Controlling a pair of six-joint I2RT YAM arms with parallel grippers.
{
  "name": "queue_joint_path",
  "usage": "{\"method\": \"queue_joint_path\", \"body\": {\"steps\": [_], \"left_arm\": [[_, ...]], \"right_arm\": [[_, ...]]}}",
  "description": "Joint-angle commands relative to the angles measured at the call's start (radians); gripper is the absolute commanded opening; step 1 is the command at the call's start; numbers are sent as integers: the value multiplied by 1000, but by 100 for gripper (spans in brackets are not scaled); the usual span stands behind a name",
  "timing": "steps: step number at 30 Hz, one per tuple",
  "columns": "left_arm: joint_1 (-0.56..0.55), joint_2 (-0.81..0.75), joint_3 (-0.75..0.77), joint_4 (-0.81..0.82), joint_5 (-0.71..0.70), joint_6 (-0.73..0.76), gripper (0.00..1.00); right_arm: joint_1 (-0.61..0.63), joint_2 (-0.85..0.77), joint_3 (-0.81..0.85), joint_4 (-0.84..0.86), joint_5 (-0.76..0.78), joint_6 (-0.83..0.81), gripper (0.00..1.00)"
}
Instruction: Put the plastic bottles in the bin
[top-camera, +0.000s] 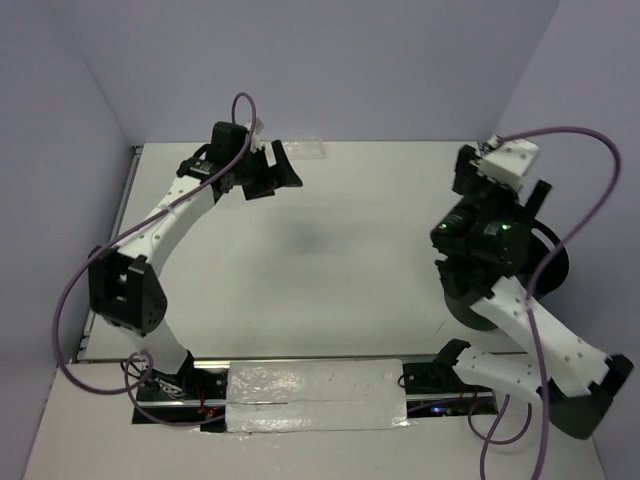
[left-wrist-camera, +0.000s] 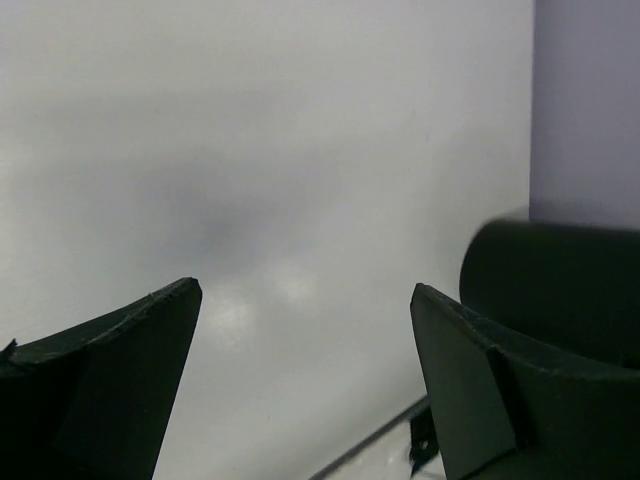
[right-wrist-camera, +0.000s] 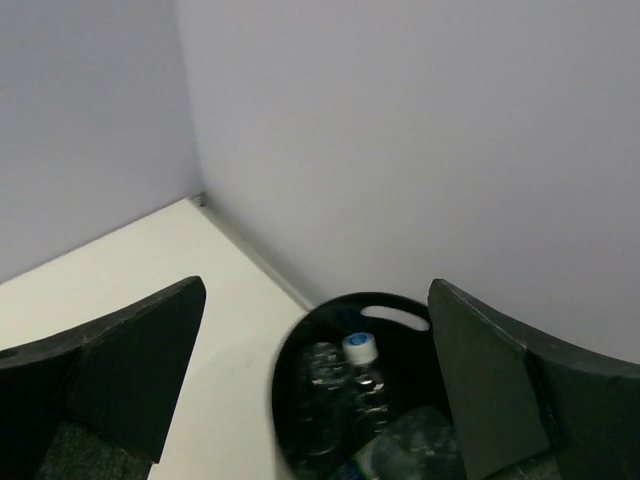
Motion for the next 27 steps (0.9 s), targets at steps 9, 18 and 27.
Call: {"method": "queue_joint_path", "body": {"steps": [9, 18, 27], "left_arm": [[101, 312, 347, -213, -317, -197, 99], [167, 300, 327, -147, -277, -201, 99], [212, 183, 313, -138, -320, -168, 99]], "right_arm": [[199, 672, 318, 1132, 257, -996, 100], [226, 923, 600, 1134, 257, -1005, 99], [281, 1237, 1434, 1093, 258, -1169, 99]]}}
